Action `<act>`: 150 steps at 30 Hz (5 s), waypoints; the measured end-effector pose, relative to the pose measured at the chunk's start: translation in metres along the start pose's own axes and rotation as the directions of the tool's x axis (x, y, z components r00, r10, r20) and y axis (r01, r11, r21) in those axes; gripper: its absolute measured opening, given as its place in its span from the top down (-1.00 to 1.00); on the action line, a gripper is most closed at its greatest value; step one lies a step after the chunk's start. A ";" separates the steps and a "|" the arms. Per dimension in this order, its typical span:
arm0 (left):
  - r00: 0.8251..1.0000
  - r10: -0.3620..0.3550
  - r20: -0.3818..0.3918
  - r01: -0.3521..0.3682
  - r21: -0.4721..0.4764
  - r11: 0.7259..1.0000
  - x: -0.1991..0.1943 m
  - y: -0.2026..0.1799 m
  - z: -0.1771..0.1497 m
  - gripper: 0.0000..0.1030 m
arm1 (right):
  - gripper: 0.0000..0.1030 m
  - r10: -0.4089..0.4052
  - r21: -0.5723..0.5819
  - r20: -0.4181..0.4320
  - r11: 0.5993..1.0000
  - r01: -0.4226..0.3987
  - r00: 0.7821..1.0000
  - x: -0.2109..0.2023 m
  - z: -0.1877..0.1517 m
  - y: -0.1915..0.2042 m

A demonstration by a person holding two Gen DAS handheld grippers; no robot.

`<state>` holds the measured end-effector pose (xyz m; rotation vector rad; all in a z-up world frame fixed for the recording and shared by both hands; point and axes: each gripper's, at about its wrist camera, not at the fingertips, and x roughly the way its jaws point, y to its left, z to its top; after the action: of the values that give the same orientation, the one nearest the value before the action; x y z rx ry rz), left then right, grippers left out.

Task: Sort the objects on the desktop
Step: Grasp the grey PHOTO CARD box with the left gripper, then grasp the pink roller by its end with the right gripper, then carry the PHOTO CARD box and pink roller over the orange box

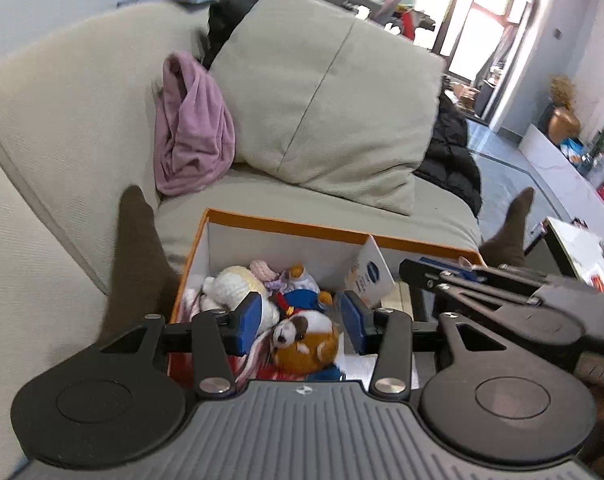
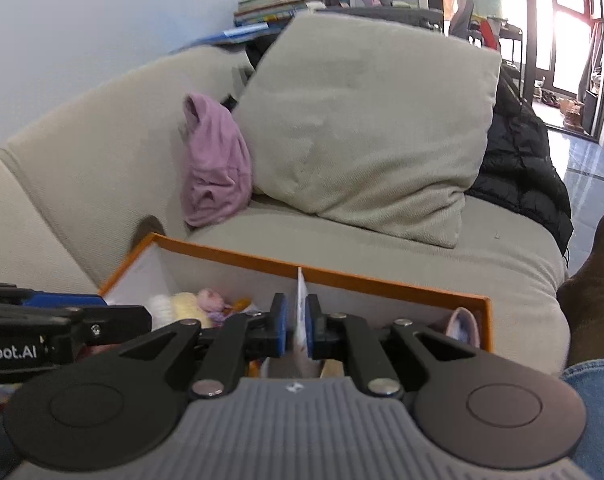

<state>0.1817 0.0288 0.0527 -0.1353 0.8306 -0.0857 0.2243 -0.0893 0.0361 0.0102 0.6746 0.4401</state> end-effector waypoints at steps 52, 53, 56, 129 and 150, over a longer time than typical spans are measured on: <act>0.947 0.187 -0.259 -0.087 0.355 0.931 0.004 0.016 -0.157 0.36 | 0.50 -0.341 -0.756 -0.134 0.642 0.127 0.930 -0.090 -0.260 0.049; 0.948 0.186 -0.258 -0.089 0.346 0.934 0.003 0.016 -0.158 0.36 | 0.50 -0.347 -0.767 -0.125 0.628 0.131 0.929 -0.089 -0.261 0.049; 0.951 0.189 -0.246 -0.102 0.328 0.939 0.003 0.016 -0.156 0.36 | 0.52 -0.366 -0.803 -0.099 0.578 0.143 0.925 -0.082 -0.267 0.051; 0.999 -0.033 0.028 0.030 0.104 0.994 -0.105 0.016 -0.094 0.50 | 0.89 0.219 -0.786 -0.283 0.506 -0.357 0.934 -0.148 0.007 0.018; 0.996 -0.085 -0.022 0.087 0.114 0.990 -0.032 0.023 -0.031 0.50 | 0.88 0.276 -0.441 -0.786 0.377 -0.814 0.554 0.031 0.001 -0.001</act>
<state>0.1377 0.0532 0.0521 -0.0618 0.8348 -0.2161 0.2461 -0.0779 0.0180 -0.8190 1.0631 1.5125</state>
